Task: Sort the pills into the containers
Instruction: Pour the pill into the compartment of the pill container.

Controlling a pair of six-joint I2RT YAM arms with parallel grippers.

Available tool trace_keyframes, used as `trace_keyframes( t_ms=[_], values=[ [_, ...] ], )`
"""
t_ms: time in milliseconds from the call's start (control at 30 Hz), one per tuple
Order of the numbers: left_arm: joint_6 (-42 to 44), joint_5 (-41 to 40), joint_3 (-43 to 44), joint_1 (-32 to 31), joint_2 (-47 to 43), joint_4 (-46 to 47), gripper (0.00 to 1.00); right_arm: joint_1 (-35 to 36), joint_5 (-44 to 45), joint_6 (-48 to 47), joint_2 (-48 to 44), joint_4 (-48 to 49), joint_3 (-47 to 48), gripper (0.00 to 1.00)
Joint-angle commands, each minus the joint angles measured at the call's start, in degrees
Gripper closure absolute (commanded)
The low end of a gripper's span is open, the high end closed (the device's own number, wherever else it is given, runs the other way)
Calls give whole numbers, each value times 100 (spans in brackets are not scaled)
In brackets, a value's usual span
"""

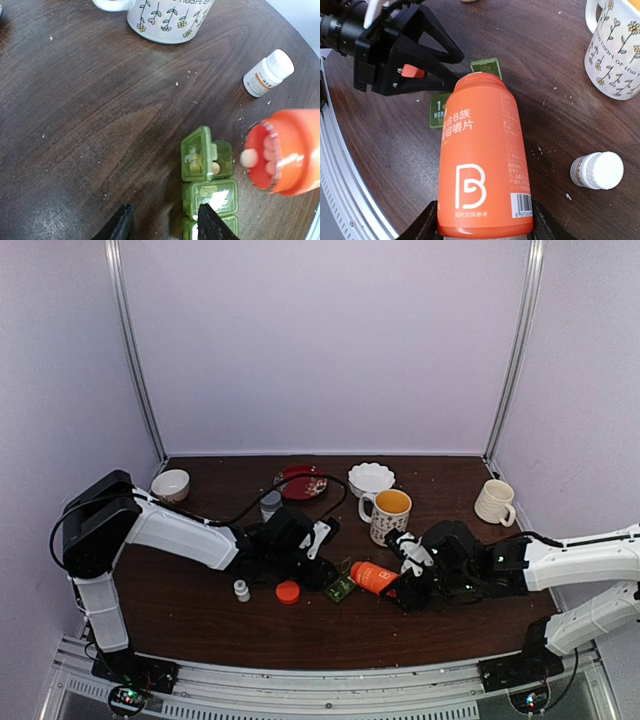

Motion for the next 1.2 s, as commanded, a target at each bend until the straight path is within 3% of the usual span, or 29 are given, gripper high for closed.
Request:
trace_keyframes(
  t_ms=[0,67,167,267,400,500,633,1167],
  values=[
    [60,36,137,-28,21,171,54,-39,-209,-62,242,-151,267,100],
    [56,12,133,-42,21,163,54,-39,-50,101,95,177,82,100],
    [57,-34,142,-68,21,130,54,-39,-55,-22,305,-318,395,100],
    [65,-56,149,-62,25,120,54,-35,-104,104,149,119,174,100],
    [65,-64,151,-70,36,119,54,-31,6,-49,511,-602,593,100],
    [73,-52,175,-70,54,102,54,-31,-141,166,293,90,231,100],
    [72,-64,168,-66,55,101,54,-31,-42,30,592,-533,602,100],
    [98,-297,159,-73,-377,-400,50,-31,-118,-156,-963,1532,-804,100]
  ],
)
